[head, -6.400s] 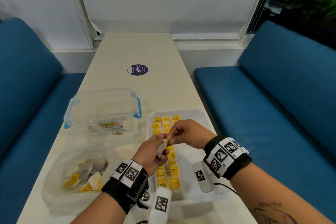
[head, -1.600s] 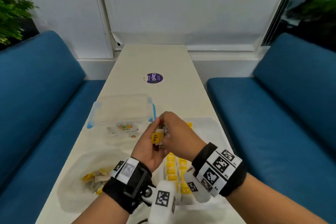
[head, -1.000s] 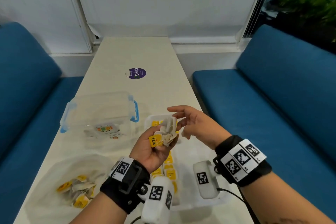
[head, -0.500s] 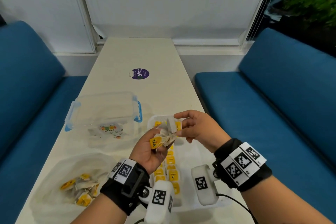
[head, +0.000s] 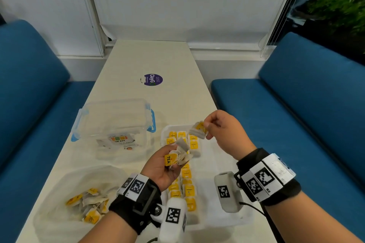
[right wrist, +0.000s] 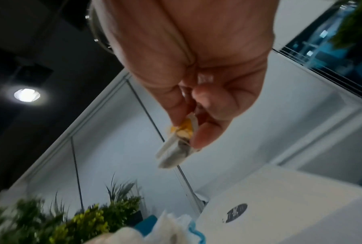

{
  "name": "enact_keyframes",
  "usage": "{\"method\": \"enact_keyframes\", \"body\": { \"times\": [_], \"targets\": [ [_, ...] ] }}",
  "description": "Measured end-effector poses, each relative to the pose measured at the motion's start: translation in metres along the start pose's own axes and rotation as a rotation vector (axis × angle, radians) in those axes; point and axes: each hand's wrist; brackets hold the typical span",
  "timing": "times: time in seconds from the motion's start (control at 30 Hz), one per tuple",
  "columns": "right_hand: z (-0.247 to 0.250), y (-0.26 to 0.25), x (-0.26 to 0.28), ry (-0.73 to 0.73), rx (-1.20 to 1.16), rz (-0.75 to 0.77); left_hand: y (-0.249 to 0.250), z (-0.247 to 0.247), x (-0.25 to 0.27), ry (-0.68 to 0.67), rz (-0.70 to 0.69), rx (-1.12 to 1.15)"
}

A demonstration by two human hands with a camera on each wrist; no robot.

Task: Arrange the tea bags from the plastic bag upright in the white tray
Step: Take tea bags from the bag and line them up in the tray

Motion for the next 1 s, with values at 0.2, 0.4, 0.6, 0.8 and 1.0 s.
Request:
{"method": "enact_keyframes", "body": {
  "times": [0.2, 0.4, 0.6, 0.8, 1.0],
  "targets": [
    [-0.009, 0.000, 0.001, -0.024, 0.062, 0.027, 0.002, -0.011, 0.003, -0.131, -0.116, -0.267],
    [-0.023, -0.002, 0.009, -0.110, 0.063, 0.083, 0.000, -0.016, 0.000, -0.049, -0.108, -0.350],
    [-0.015, -0.002, 0.006, -0.115, 0.261, 0.056, -0.001, -0.011, -0.003, -0.001, -0.187, -0.481],
    [-0.021, 0.001, 0.002, -0.144, 0.079, -0.067, -0.002, -0.013, 0.002, -0.038, -0.275, -0.645],
    [-0.008, 0.000, -0.001, -0.162, -0.251, -0.243, 0.003, -0.006, 0.001, -0.018, -0.191, -0.479]
  ]
}}
Point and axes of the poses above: each hand's wrist, its own x-axis away from the middle knuckle, its own z-axis out of the back of the hand, y = z × x
